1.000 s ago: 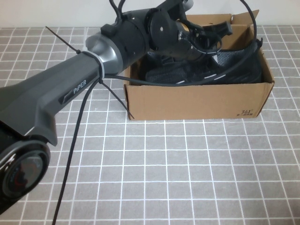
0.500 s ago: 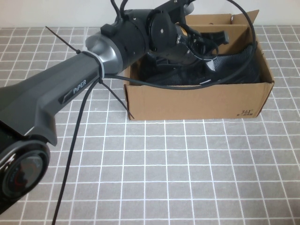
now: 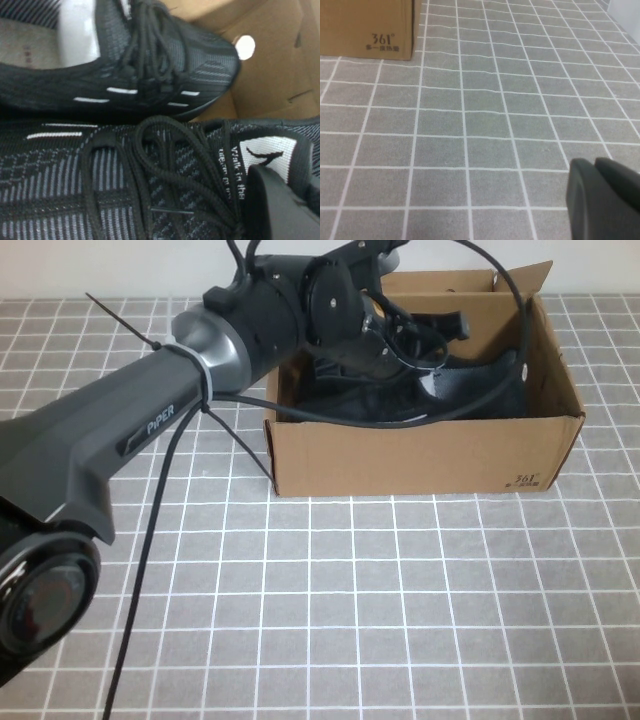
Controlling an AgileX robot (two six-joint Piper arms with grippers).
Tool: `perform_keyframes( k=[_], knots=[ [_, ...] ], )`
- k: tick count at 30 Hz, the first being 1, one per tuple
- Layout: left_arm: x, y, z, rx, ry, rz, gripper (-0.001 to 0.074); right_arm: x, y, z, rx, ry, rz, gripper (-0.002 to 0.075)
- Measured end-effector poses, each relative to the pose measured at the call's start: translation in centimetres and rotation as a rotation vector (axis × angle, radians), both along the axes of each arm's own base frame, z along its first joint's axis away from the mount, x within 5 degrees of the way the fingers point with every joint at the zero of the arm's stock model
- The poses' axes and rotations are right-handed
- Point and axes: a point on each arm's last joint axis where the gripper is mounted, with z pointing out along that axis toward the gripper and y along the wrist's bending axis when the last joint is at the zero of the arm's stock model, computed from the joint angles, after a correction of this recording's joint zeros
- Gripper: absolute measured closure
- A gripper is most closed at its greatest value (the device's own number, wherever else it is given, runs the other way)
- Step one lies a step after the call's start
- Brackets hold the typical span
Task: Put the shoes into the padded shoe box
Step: Place the shoe in the shoe box
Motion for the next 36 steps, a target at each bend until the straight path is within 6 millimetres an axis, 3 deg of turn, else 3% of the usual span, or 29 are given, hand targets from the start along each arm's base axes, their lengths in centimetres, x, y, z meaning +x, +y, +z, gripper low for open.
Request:
perform_keyframes(
  k=[15,22,26,30,36],
  knots=[
    [0.0,0.6,-0.4,0.089,-0.009,-0.040,0.0708,0.0,0.0,0.0,-0.002,0.000,0.000,0.0732],
    [0.0,0.6,-0.4,0.111,-0.016,-0.062,0.0454,0.0,0.0,0.0,0.000,0.000,0.000,0.0732],
    [-0.3,0.7,0.5,0.149,-0.022,-0.108,0.0403,0.0,0.0,0.0,0.001,0.000,0.000,0.0732],
    [-0.5,1.2,2.7,0.223,-0.069,-0.204,0.0445,0.0,0.0,0.0,0.001,0.000,0.000,0.0732],
    [-0.6,3.9,7.0,0.358,-0.113,-0.333,0.0692,0.0,0.0,0.0,-0.001,0.000,0.000,0.0732]
  ],
)
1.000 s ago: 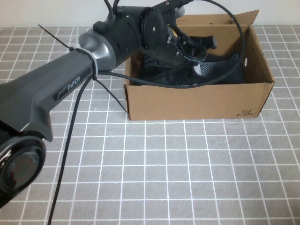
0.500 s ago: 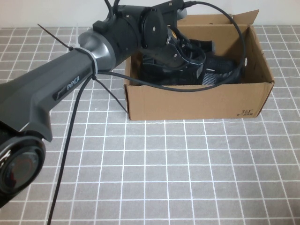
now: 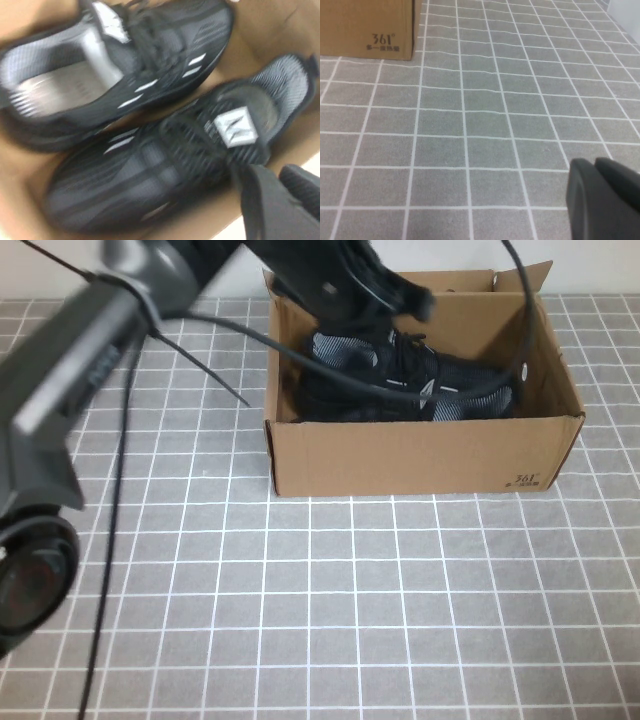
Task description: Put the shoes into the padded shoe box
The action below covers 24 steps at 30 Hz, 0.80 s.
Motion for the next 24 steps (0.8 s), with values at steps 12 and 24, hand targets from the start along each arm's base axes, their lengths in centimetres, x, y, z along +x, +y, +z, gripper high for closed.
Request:
perform_keyframes(
  k=[12,24],
  knots=[
    [-3.0,4.5,6.8,0.032,-0.113,-0.023,0.0736,0.0,0.0,0.0,0.000,0.000,0.000,0.0732],
    [-10.4,9.0,8.8,0.068,-0.086,-0.048,0.0736,0.0,0.0,0.0,0.000,0.000,0.000,0.0732]
  ],
)
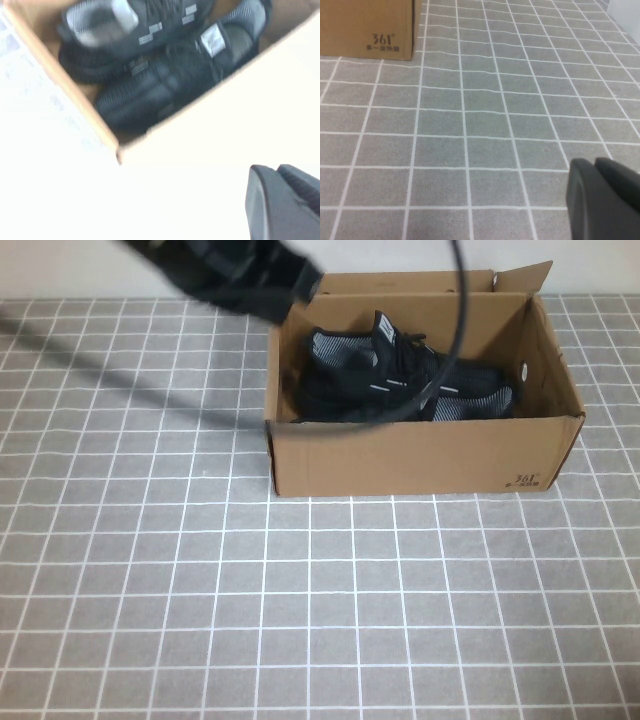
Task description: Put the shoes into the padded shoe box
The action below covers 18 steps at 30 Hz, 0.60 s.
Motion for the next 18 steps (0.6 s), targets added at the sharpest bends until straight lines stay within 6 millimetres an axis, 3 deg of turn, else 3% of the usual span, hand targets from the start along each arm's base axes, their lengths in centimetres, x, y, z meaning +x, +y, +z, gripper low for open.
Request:
perform_keyframes(
  k=[7,12,18],
  knots=[
    [-6.0,3.7,-2.1,0.013,0.031,0.010,0.0736,0.0,0.0,0.0,0.000,0.000,0.000,0.0732],
    [-9.9,6.0,-5.8,0.024,0.087,0.021,0.0736,0.0,0.0,0.0,0.002,0.000,-0.001,0.0732],
    [-13.8,8.2,-7.0,-0.034,0.041,0.026,0.0737,0.0,0.0,0.0,0.002,0.000,-0.001,0.0732]
  ],
)
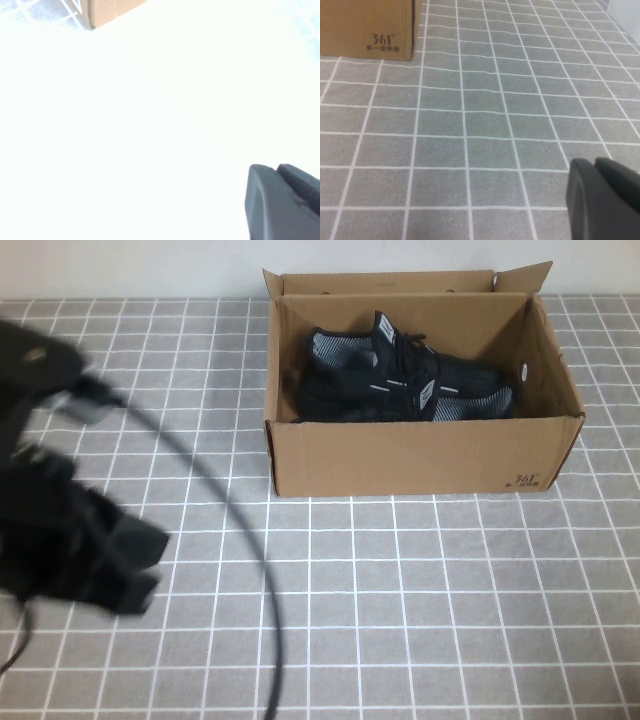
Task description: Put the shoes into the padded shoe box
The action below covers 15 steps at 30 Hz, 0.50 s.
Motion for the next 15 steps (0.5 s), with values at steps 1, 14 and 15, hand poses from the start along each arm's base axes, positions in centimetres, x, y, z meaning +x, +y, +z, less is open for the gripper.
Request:
perform_keyframes(
  k=[1,14,15],
  knots=[
    [-0.6,0.3,0.0,-0.007,-0.008,0.000,0.0737,0.0,0.0,0.0,0.000,0.000,0.000,0.0732],
    [-8.1,4.9,2.9,-0.148,-0.236,-0.005,0.0737,0.0,0.0,0.0,-0.002,0.000,0.000,0.0732],
    [-8.3,5.0,3.0,-0.150,-0.239,-0.006,0.0737,0.0,0.0,0.0,-0.002,0.000,0.000,0.0732]
  ],
)
